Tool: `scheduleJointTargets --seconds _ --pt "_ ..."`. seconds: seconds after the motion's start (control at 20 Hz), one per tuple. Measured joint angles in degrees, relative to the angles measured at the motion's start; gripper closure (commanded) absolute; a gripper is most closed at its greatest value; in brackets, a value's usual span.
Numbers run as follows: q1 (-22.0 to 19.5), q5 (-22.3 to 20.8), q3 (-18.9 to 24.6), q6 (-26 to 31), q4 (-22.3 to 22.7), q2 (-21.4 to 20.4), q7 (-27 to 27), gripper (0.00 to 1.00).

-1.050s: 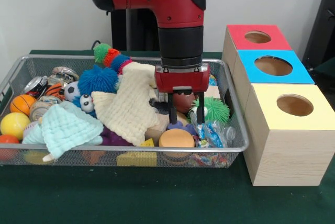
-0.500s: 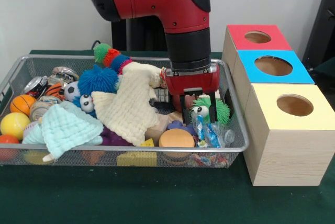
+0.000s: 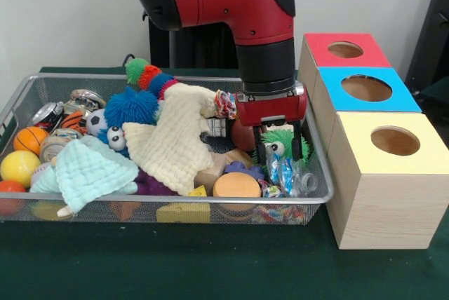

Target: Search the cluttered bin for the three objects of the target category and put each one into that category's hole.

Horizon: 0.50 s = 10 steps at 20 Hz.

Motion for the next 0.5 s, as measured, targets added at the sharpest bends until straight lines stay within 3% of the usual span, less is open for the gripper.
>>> scheduleJointTargets --seconds 0.2,0.25,0.5 --pt "0.71 -1.71 -0.32 -0.02 -0.02 0.15 0.00 0.00" --pt "1.25 -2.73 -0.66 -0.04 -0.02 0.27 0.00 1.00" --pt "3.68 -3.28 -3.33 -1.41 -0.44 0.21 0.00 1.00"
